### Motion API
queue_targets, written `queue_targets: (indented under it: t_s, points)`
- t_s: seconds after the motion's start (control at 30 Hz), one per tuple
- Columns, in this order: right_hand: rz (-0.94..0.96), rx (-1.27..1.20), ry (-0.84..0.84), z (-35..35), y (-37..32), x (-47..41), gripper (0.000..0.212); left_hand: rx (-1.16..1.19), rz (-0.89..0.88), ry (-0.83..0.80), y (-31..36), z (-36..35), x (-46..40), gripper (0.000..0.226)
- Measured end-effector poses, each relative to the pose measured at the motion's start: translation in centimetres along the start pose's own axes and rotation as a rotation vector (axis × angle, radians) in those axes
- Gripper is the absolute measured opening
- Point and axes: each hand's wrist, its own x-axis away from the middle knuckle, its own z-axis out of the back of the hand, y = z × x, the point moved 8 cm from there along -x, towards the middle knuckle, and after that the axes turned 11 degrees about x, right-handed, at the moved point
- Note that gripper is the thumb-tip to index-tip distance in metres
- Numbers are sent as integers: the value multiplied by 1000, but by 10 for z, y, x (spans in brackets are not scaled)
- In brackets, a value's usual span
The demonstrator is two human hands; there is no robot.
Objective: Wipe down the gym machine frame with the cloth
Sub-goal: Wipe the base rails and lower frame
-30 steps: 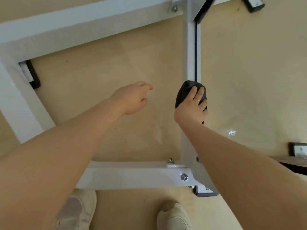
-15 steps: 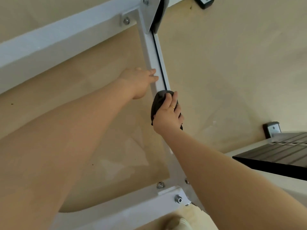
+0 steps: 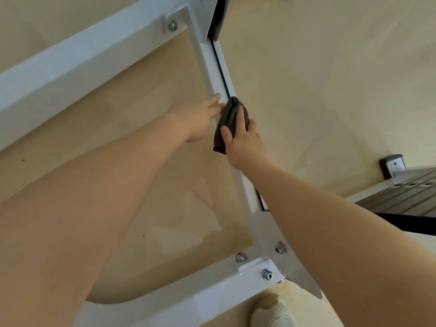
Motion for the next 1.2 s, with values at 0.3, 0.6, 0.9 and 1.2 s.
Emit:
queue_targets:
  t_s: [0.3,0.6,0.9,1.2]
  points:
    - [90,227,-297,-24,21,29,77,17,-45,6,-9,-4,-2,90]
    - [182,277,-99,2,-13,-26,74,80,-28,103,-17,15,-11,76]
    - [375,265,-103,-13,6,9,71,153,-111,224,-17,36,-12,75]
    - [305,210,27,16,-31,-62,77,242,-47,210,-41,54,-51,63]
